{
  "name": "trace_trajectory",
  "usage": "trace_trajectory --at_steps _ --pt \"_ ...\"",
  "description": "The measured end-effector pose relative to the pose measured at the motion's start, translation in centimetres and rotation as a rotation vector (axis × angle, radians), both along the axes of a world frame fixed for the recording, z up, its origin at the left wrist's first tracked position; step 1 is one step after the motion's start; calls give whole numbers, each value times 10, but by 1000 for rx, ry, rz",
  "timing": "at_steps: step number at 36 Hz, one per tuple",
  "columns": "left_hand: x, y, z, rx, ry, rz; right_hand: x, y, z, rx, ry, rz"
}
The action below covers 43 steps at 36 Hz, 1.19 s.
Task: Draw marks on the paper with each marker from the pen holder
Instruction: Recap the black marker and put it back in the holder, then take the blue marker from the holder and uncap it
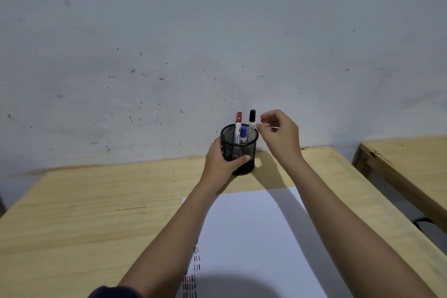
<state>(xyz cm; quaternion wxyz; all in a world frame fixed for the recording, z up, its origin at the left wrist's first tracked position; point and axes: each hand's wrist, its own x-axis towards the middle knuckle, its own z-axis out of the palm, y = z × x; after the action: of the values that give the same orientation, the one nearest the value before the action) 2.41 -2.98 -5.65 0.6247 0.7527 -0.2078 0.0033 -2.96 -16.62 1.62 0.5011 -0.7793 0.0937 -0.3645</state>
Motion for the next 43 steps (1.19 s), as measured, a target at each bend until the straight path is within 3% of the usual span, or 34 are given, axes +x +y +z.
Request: trace_trajectory --at_steps 7,14,22,36,43 --pt "-2 2 3 -4 -20 -22 -15 11 -11 -122 26 207" --pt "-6 3 5 -41 -21 -40 -5 17 -13 -290 72 220" --pt "-5 3 4 4 -21 -38 -3 17 -10 -286 81 201" --pt "-7 4 5 -16 -17 -48 21 29 12 -424 406 344" --pt "-8 4 5 -10 -17 -31 27 27 13 -462 481 377"
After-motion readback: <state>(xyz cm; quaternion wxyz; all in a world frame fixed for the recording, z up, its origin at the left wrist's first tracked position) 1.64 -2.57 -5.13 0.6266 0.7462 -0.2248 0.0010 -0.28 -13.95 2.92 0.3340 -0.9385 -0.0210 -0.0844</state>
